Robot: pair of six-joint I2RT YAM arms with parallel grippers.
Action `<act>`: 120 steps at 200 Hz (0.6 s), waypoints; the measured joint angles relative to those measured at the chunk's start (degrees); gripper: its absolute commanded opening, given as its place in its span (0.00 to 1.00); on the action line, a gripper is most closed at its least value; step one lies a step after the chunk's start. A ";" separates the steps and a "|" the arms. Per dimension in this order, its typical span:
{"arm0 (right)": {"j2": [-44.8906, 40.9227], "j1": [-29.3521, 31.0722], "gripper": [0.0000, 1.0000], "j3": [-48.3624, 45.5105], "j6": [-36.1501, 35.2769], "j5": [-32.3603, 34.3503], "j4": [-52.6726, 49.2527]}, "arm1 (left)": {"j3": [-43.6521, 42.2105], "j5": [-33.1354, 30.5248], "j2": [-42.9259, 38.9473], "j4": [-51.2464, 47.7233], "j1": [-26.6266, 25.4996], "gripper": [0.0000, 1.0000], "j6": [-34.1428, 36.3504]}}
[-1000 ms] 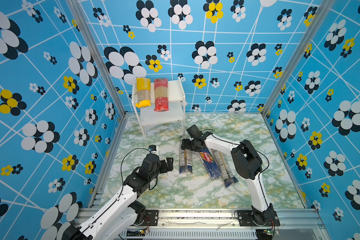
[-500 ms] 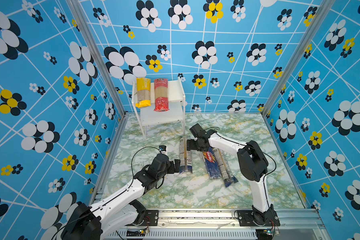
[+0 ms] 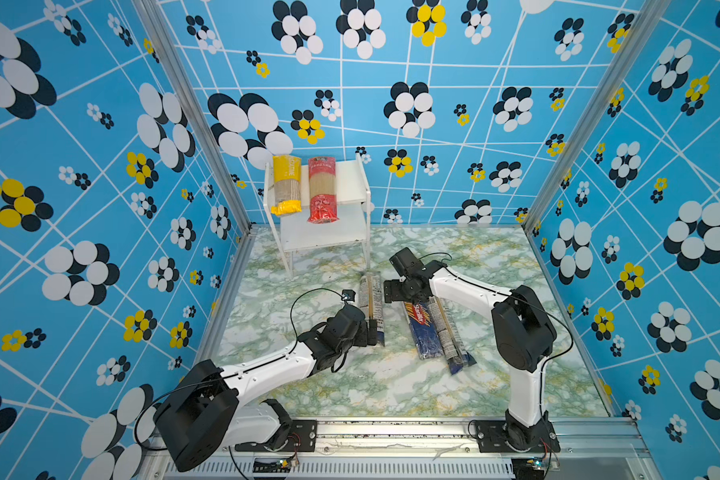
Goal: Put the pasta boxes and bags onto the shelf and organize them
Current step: 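Lower the left gripper over the white-and-blue spaghetti bag on the table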
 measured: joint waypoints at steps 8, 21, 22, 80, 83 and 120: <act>-0.20 -0.24 0.95 -0.33 -0.02 0.20 0.07 | 0.09 -0.57 0.94 0.42 -0.33 0.99 -0.59; -0.39 -0.57 0.95 -0.81 -0.02 0.44 0.07 | 0.20 -1.16 2.32 1.07 -0.74 0.99 -1.53; -0.42 -0.59 0.95 -0.87 -0.02 0.44 0.11 | 0.22 -1.20 2.45 1.07 -0.79 0.99 -1.64; -1.57 -1.62 0.95 -2.99 -0.68 0.79 1.14 | 3.69 -2.16 8.55 1.86 -3.02 0.99 -3.63; -1.66 -1.68 0.95 -3.21 -0.68 0.81 1.20 | 3.85 -2.16 8.83 1.88 -3.13 0.99 -3.65; -1.88 -1.81 0.95 -4.31 -0.85 1.03 1.38 | 5.70 -2.14 13.25 2.40 -4.20 0.99 -4.96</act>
